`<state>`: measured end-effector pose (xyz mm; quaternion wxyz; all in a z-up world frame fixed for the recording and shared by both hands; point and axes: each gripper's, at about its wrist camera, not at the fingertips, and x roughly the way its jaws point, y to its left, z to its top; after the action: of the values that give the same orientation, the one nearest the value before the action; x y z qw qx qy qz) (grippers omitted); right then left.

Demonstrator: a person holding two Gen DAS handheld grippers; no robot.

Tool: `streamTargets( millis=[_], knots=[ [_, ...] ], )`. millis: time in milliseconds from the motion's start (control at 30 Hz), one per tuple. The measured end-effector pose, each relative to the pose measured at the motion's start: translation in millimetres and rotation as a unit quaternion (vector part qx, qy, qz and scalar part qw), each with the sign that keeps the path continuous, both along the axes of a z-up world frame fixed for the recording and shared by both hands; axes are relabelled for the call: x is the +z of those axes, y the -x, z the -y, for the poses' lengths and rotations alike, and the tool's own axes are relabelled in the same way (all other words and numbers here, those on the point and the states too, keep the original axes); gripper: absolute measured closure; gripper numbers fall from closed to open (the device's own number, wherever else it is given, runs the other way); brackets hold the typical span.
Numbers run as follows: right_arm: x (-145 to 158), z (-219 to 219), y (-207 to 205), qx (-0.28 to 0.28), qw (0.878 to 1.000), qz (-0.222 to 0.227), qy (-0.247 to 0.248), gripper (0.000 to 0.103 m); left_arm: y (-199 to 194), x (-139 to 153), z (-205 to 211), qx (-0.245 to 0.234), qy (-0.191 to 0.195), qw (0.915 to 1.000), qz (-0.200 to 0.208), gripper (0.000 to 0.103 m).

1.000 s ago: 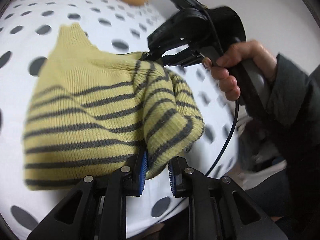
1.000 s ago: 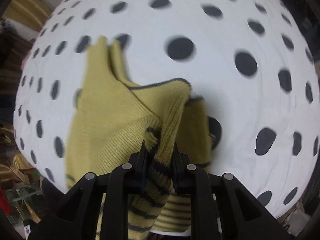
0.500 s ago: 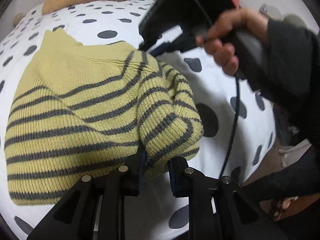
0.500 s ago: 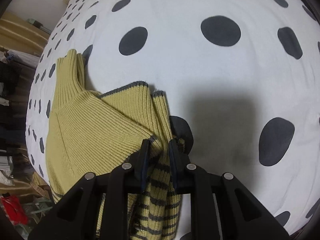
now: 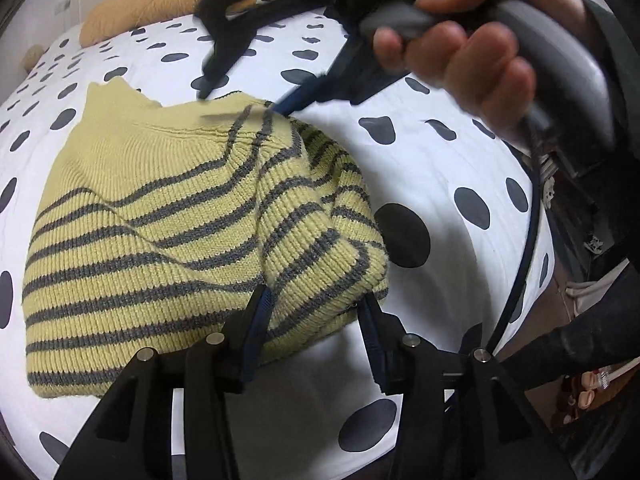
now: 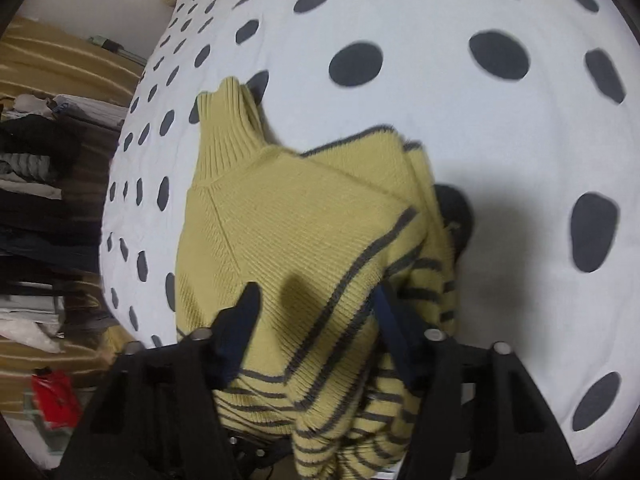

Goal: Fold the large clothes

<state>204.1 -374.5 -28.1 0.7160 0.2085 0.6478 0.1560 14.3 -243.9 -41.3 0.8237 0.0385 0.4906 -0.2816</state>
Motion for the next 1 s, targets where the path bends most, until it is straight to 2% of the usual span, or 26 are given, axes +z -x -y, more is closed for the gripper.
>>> streamTargets(
  millis=[67, 133, 167, 200, 233, 333, 400, 467, 533, 600, 633, 700, 733, 767, 833, 933, 1000],
  knots=[
    [-13.2, -3.9, 0.5, 0.004, 0.999, -0.025, 0.040, 0.045, -0.6, -0.9, -0.6, 0.000, 0.001, 1.0000, -0.001, 0.057],
    [-23.8, -4.2, 0.7, 0.008, 0.999, -0.038, 0.034, 0.049, -1.9, -2.7, 0.3, 0.000, 0.000, 1.0000, -0.001, 0.057],
    [-25.8, -4.9, 0.9, 0.009, 0.999, -0.028, 0.029, 0.072, -1.7, -3.1, 1.0, 0.001, -0.003, 1.0000, 0.001, 0.057],
    [-22.9, -6.4, -0.6, 0.016, 0.999, -0.009, 0.035, 0.084, -2.3, -3.5, 1.0, 0.000, -0.004, 1.0000, 0.001, 0.057],
    [-18.7, -6.9, -3.4, 0.018, 0.999, 0.002, 0.035, 0.091, -2.8, -1.6, 0.4, 0.000, 0.000, 1.0000, 0.000, 0.059],
    [10.4, -12.1, -10.8, 0.031, 0.998, 0.043, 0.040, 0.092, -6.5, 9.0, -3.3, 0.005, 0.034, 0.9994, -0.011, 0.059],
    [37.4, -15.0, -12.2, 0.051, 0.994, 0.081, 0.048, 0.092, -9.8, 17.8, -1.8, 0.008, 0.043, 0.9990, -0.003, 0.059],
    [47.2, -10.7, -16.6, 0.059, 0.992, 0.095, 0.058, 0.092, -15.1, 18.1, 4.7, 0.005, 0.042, 0.9991, 0.000, 0.059],
    [27.9, 1.8, -26.9, 0.051, 0.992, 0.079, 0.086, 0.092, -21.4, 7.3, 10.9, 0.004, 0.038, 0.9991, -0.016, 0.057],
    [-15.9, 13.8, -29.2, 0.040, 0.991, 0.035, 0.125, 0.092, -26.0, -9.2, 17.5, 0.002, 0.022, 0.9990, -0.038, 0.057],
    [-35.2, 16.7, -28.1, 0.036, 0.991, 0.016, 0.127, 0.092, -24.1, -11.7, 20.6, -0.005, 0.011, 0.9994, -0.033, 0.057],
    [-41.2, 22.6, -24.9, 0.022, 0.993, 0.029, 0.115, 0.092, -21.0, -5.4, 20.2, -0.008, 0.002, 0.9997, -0.024, 0.059],
    [-35.5, 25.7, -24.0, 0.014, 0.994, 0.032, 0.105, 0.090, -20.9, -1.4, 15.8, -0.005, 0.006, 0.9994, -0.033, 0.059],
    [-25.5, 29.3, -21.3, 0.006, 0.994, 0.035, 0.099, 0.084, -19.8, 5.6, 4.4, 0.003, 0.021, 0.9984, -0.053, 0.059],
    [-4.7, 32.0, -12.8, 0.003, 0.991, 0.048, 0.125, 0.072, -12.9, 20.5, -23.8, 0.022, 0.047, 0.9959, -0.074, 0.059],
    [36.3, 35.9, 14.6, 0.000, 0.982, 0.083, 0.171, 0.070, -2.5, 40.5, -73.9, 0.063, 0.052, 0.9944, -0.068, 0.057],
    [60.5, 33.9, 38.4, -0.003, 0.984, 0.100, 0.147, 0.070, -1.1, 47.4, -111.0, 0.106, 0.041, 0.9912, -0.068, 0.057]
  ],
)
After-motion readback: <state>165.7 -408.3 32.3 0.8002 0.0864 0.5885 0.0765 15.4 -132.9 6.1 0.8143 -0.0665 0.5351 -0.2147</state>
